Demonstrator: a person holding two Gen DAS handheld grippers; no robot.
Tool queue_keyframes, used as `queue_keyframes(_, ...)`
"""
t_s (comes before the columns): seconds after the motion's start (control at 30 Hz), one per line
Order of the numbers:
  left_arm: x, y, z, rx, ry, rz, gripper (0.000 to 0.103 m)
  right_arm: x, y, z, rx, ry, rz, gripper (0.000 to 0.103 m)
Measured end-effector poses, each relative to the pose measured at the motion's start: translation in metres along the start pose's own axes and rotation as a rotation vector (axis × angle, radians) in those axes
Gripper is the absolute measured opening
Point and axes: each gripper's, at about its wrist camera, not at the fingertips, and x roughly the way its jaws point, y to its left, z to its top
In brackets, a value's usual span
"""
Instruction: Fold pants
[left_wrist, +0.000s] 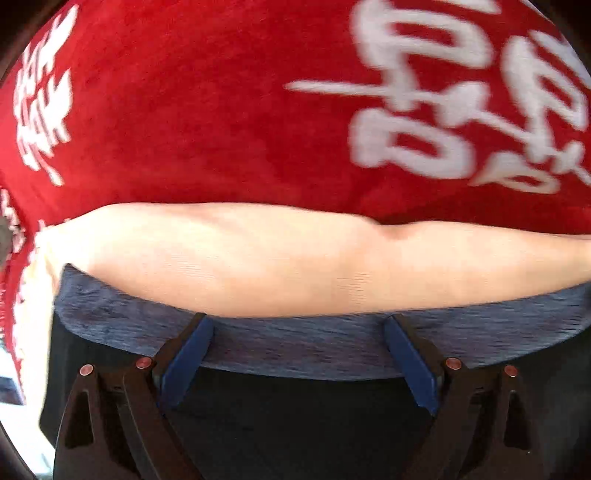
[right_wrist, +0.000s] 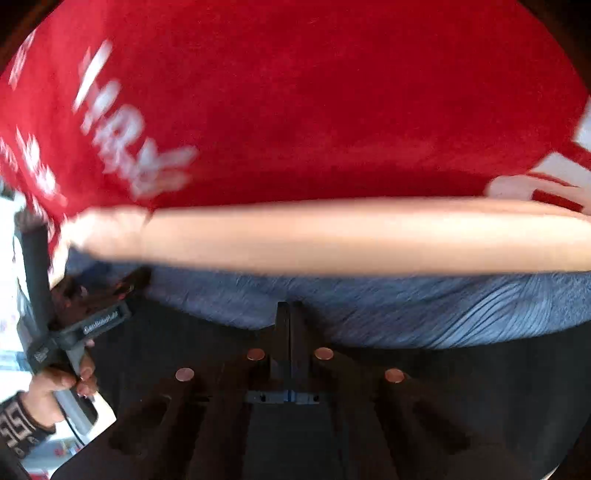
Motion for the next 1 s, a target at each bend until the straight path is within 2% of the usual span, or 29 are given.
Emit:
queue_keyframes(0.03,0.001,0.004,0.0,0.006,0.004,0.028,0.095,-0.003,-0.015,0.003,0.043,-0.016,-0.003,0.0)
queue_keyframes(0.1,-0.004,0.007,0.001,0.024,0.016,0.04,0.095,-0.009,-0.035,0.006,0.133,-0.004,0.055,0.002)
queue_keyframes(0.17,-0.02,0.004,-0.003,0.058,0.009,0.042,0.095,-0.026,-0.042,-0.002,0.145,-0.018,0.061,0.012)
queue_keyframes(0.23,-0.042,-0.005,-0.011,0.101,0.015,0.008,0.095,-0.046,-0.045,-0.018,0.125,-0.023,0.095,0.033)
queue_keyframes(0.27,-0.053,0.0,-0.02,0.108,0.015,-0.008,0.095,-0.055,-0.046,-0.028,0.121,-0.023,0.105,0.051)
queue_keyframes(0.3,-0.07,-0.005,-0.031,0.117,0.017,-0.035,0.095,-0.066,-0.049,-0.042,0.124,-0.023,0.112,0.057)
queue_keyframes(0.4,-0.105,-0.028,-0.058,0.141,0.037,-0.118,0.095,-0.084,-0.063,-0.075,0.178,0.004,0.154,0.057)
queue_keyframes(0.5,-0.135,-0.075,-0.084,0.176,0.065,-0.2,0.095,-0.097,-0.091,-0.111,0.274,0.026,0.188,0.057)
queue_keyframes(0.6,-0.15,-0.132,-0.096,0.213,0.091,-0.25,0.095,-0.104,-0.108,-0.143,0.359,0.037,0.194,0.057)
queue_keyframes(0.63,-0.154,-0.154,-0.1,0.222,0.099,-0.256,0.095,-0.106,-0.114,-0.151,0.388,0.043,0.195,0.057)
queue_keyframes(0.73,-0.154,-0.187,-0.103,0.214,0.123,-0.292,0.095,-0.111,-0.138,-0.17,0.46,0.044,0.197,0.057)
queue_keyframes(0.83,-0.167,-0.217,-0.102,0.218,0.107,-0.306,0.095,-0.114,-0.151,-0.18,0.503,0.018,0.2,0.057)
queue_keyframes(1.0,-0.197,-0.26,-0.096,0.201,0.077,-0.294,0.095,-0.13,-0.202,-0.184,0.602,-0.081,0.237,0.057)
